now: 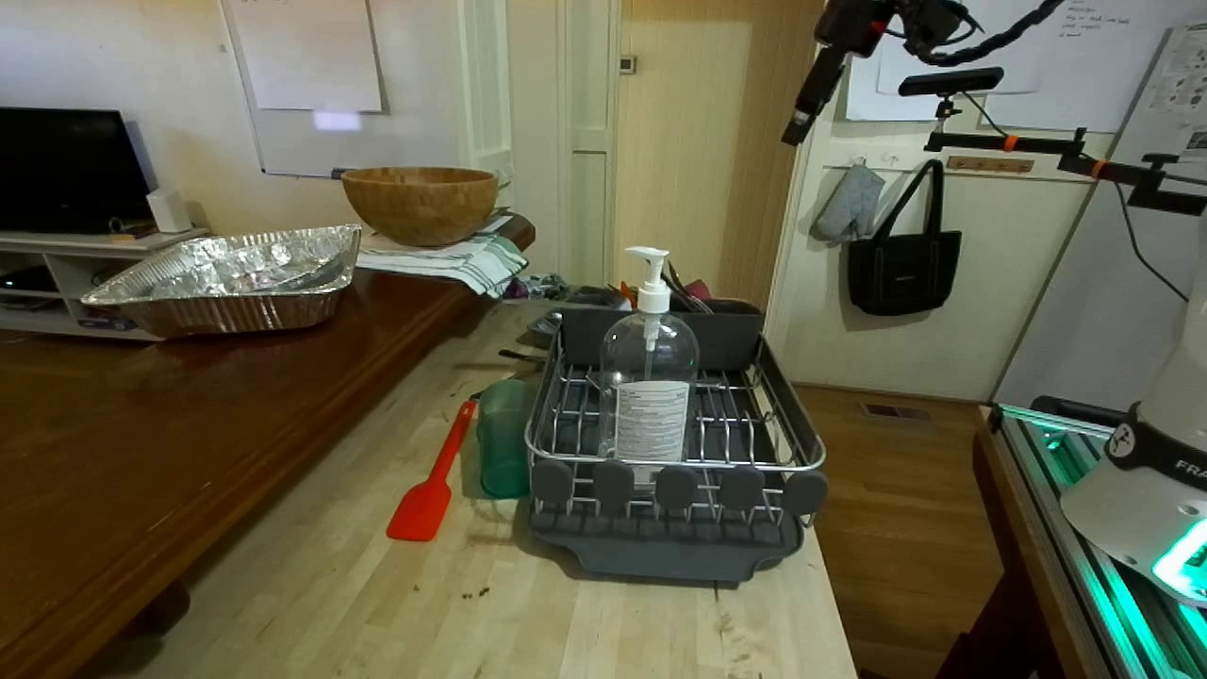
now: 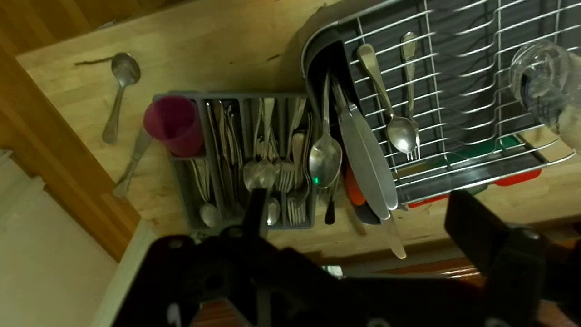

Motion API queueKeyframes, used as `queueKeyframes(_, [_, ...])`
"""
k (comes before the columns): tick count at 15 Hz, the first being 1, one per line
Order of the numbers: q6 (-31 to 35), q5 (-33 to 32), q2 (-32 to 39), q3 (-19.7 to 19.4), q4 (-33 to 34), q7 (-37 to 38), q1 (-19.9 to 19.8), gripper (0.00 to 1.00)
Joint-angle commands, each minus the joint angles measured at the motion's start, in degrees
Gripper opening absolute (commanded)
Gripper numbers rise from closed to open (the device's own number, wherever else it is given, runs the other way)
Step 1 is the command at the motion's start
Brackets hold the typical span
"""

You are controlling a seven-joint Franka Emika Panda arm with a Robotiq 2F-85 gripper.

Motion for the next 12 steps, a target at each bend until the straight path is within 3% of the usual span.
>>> queueKeyframes(1, [-4.14, -1.10, 14.43, 0.62, 11.75, -3.90, 3.37, 1.00])
queueKeyframes(6, [-10.23, 1.88, 30.11, 4.37, 23.72, -9.30, 2.67, 1.00])
queueKeyframes(7, [-11.63, 3.76, 31.55, 4.91, 25.16, -11.79, 2.29, 1.00])
queueKeyframes(8, [-7.19, 1.20, 26.80, 5.79, 19.64, -7.48, 1.55, 1.00])
queueKeyframes(12, [-9.28, 2.53, 31.60, 6.50, 24.14, -10.28, 1.14, 1.00])
